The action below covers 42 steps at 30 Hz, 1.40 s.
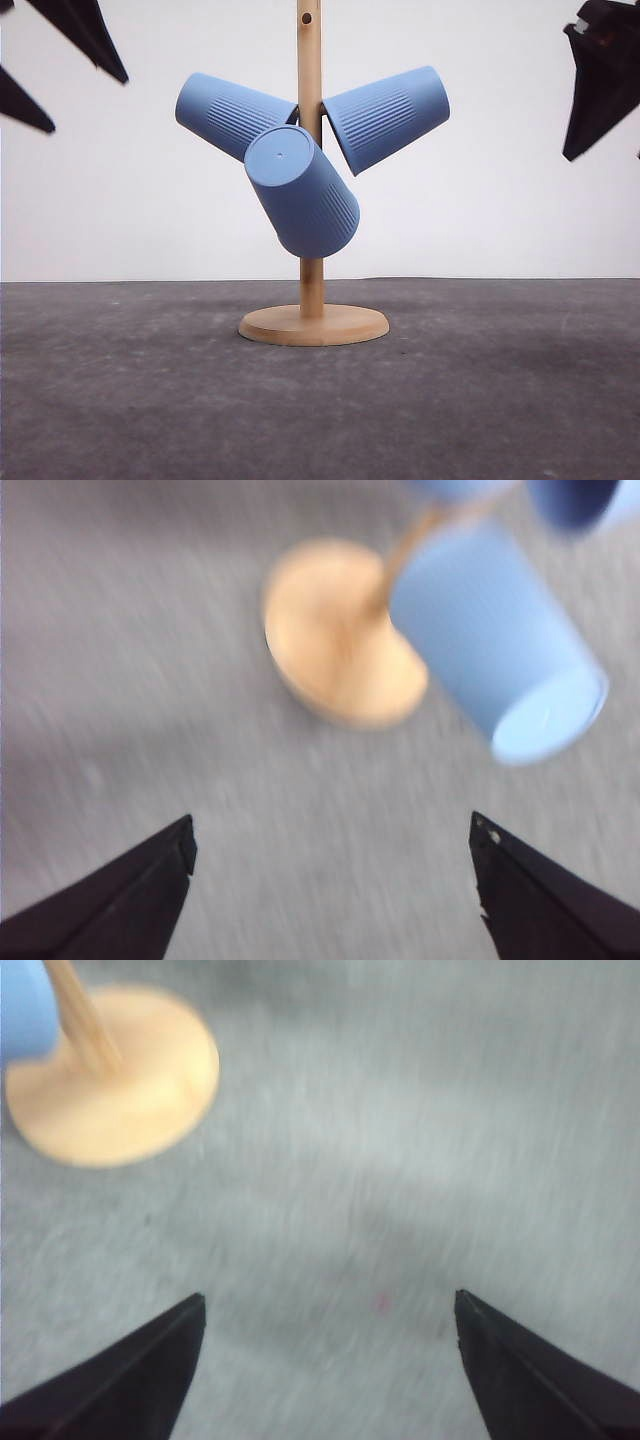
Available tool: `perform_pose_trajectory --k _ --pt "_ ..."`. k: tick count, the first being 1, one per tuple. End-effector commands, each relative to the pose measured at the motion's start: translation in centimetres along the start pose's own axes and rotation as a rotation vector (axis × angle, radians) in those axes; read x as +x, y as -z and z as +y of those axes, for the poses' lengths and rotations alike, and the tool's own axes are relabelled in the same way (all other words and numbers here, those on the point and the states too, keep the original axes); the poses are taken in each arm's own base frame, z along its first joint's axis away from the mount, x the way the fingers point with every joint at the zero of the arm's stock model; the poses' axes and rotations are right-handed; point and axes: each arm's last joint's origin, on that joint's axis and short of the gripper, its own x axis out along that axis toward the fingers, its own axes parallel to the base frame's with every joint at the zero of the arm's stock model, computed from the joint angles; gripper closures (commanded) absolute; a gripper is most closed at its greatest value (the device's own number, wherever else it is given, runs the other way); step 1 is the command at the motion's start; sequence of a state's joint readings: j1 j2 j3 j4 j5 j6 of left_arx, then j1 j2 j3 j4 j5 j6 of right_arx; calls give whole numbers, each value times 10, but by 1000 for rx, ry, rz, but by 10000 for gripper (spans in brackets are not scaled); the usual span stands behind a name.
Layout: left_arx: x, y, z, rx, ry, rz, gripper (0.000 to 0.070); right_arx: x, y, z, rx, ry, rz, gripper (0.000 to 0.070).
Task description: Place three cups
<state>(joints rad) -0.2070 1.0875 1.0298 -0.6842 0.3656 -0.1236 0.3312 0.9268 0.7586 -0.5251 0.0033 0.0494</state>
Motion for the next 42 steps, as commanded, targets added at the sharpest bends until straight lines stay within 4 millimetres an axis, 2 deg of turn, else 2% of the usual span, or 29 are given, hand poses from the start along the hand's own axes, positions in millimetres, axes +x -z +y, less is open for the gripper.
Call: perform_pose_trajectory --k 1,7,12,13,14,16,19,35,38,42 --pt "0 5 1 1 -19 -25 184 -1 -6 0 -59 4 -32 210" --pt "-2 34 5 25 -47 -157 185 -1 -12 0 -60 -4 -98 210" --pt "-3 41 6 26 -69 -132 185 -1 -12 0 -64 2 -99 212" --pt "-3 42 6 27 -67 -127 197 -1 -12 0 -64 4 -100 232" --pt "-3 42 6 25 -67 -123 253 -1 -12 0 -63 4 -99 313" --pt "-2 43 6 19 -67 -110 619 -1 -12 0 -63 5 -97 672" --pt "-2 44 6 14 -64 -105 700 -1 -12 0 -63 3 -98 684" --pt "-7 46 7 49 -76 -127 700 -1 -12 0 -63 4 -99 684" --pt "-11 56 12 96 -103 -217 700 -1 -12 0 -63 4 -99 684" --pt "-11 88 25 130 -205 -406 700 -1 -12 0 -63 4 -99 684"
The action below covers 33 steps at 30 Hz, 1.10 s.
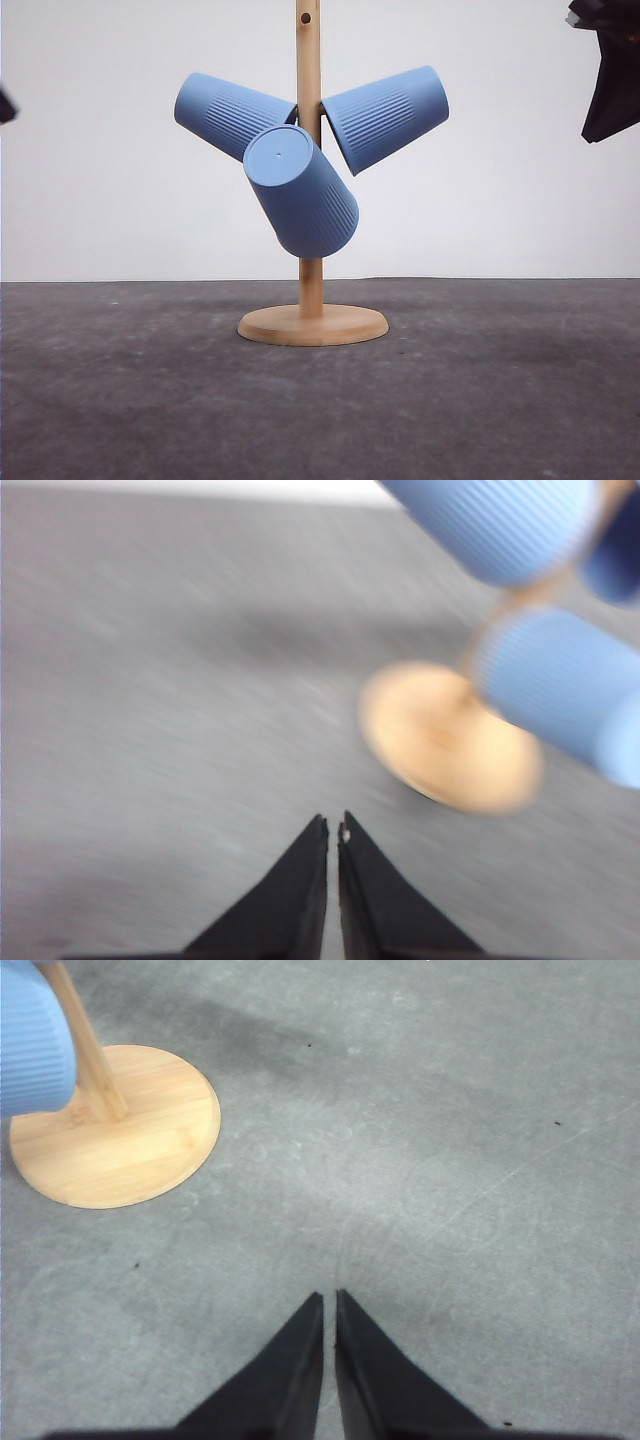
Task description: Place three cups
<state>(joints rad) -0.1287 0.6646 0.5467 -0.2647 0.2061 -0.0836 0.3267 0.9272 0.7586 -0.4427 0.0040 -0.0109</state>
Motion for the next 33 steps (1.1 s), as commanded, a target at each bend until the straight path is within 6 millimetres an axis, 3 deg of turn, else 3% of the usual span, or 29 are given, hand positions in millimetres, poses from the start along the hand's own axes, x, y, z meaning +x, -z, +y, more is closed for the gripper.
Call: perform_pose_trajectory --k 1,8,13,24,33 --pt "-3 14 4 34 -48 -69 700 -1 -4 0 -6 2 -17 684" --pt "-18 77 18 29 -217 -208 700 -1 -4 0 -6 2 -16 684" --pt "-22 102 21 21 -261 -224 700 -1 -4 0 -6 2 -16 684" --pt "-15 121 26 23 -298 -246 700 -1 -5 0 -6 2 -19 684" --pt "-15 120 26 25 -297 -256 700 -1 -5 0 -6 2 -24 684"
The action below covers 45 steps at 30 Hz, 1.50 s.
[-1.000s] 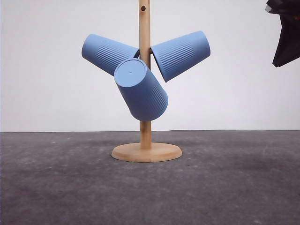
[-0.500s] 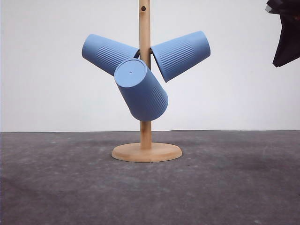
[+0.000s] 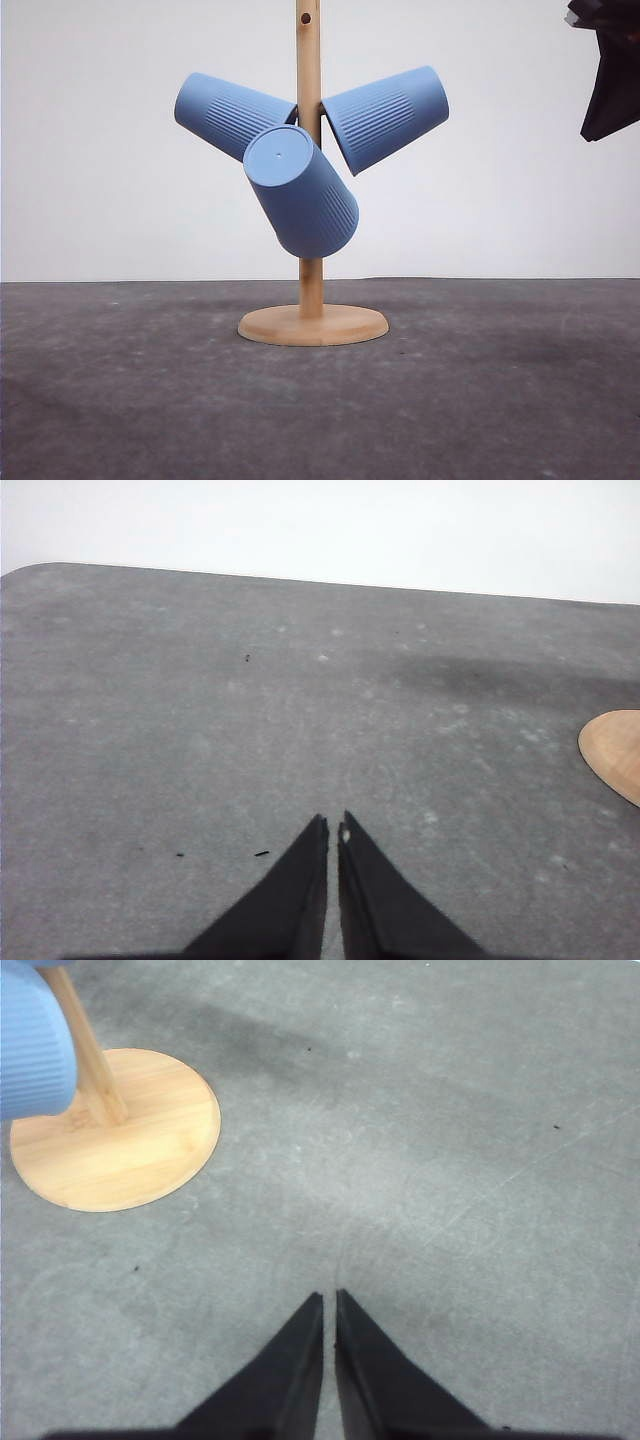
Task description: Place three cups
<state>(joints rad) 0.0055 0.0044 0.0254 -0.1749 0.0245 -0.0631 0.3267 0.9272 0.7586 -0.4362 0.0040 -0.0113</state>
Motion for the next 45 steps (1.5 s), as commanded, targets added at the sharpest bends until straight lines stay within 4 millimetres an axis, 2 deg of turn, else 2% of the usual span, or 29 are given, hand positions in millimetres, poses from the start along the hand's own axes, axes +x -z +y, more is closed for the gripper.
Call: perform_pose_trajectory --k 1,12,19,21,28,33,37,45 --pt "1 3 0 14 -2 -4 700 -1 -5 0 -6 2 -18 684" --pt "1 3 0 14 -2 -4 700 -1 -5 1 -13 1 -17 684" --pt "1 3 0 14 -2 -4 700 -16 -3 -5 -91 76 -101 684" --pt "1 3 0 14 -2 -4 700 -19 8 -12 -70 125 -165 684" --pt "1 3 0 14 -2 -4 700 -16 88 -26 33 254 -344 684" --pt "1 3 0 14 -2 -4 700 -12 128 -30 83 317 -431 684" --pt "1 2 0 14 -2 -5 700 -15 142 -31 91 356 -502 684" --pt "1 3 0 13 -2 -4 700 -18 151 -31 104 390 -564 684"
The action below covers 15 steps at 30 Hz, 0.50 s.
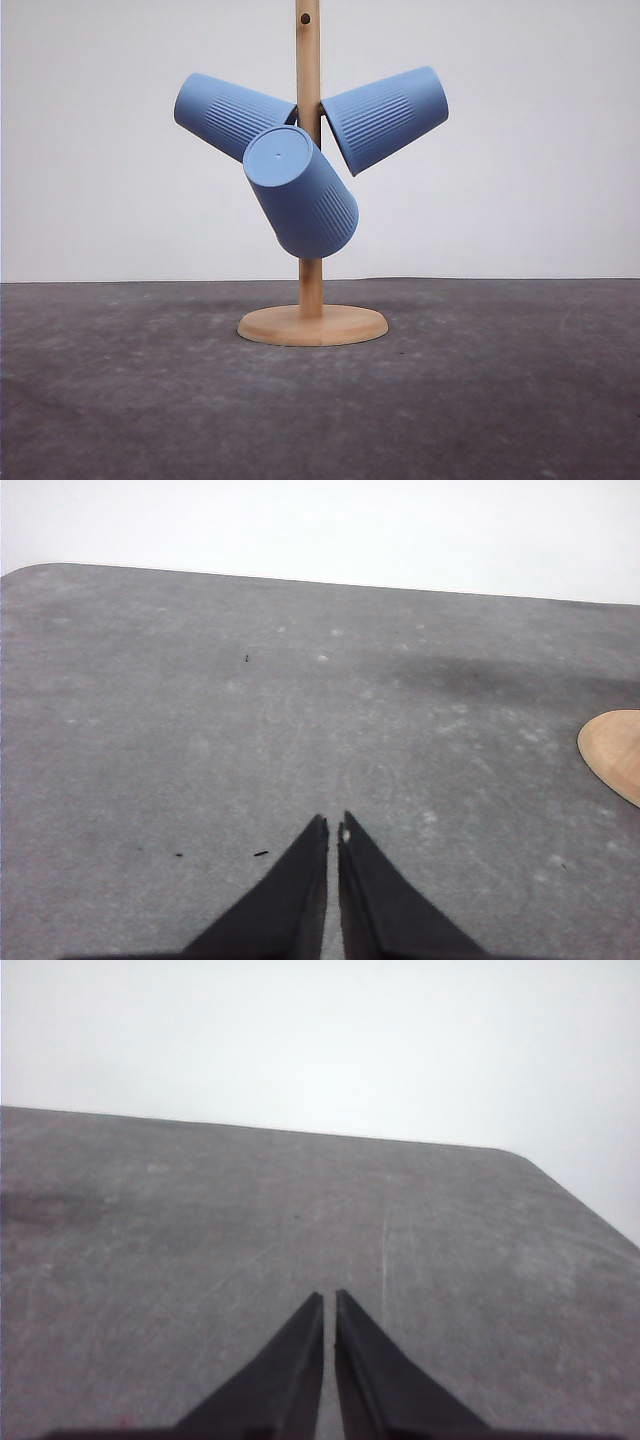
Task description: Place three cups
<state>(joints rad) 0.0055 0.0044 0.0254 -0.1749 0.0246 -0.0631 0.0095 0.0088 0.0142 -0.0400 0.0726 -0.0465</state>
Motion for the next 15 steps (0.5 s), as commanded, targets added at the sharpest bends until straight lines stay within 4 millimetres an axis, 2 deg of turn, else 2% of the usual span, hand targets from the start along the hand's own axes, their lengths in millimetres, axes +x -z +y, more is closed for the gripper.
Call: perform_pose_trajectory --k 1,15 --pt "1 3 0 14 -2 -4 700 0 0 0 16 8 -10 684" --pt "1 3 0 14 -2 -4 700 0 0 -1 33 17 -11 684"
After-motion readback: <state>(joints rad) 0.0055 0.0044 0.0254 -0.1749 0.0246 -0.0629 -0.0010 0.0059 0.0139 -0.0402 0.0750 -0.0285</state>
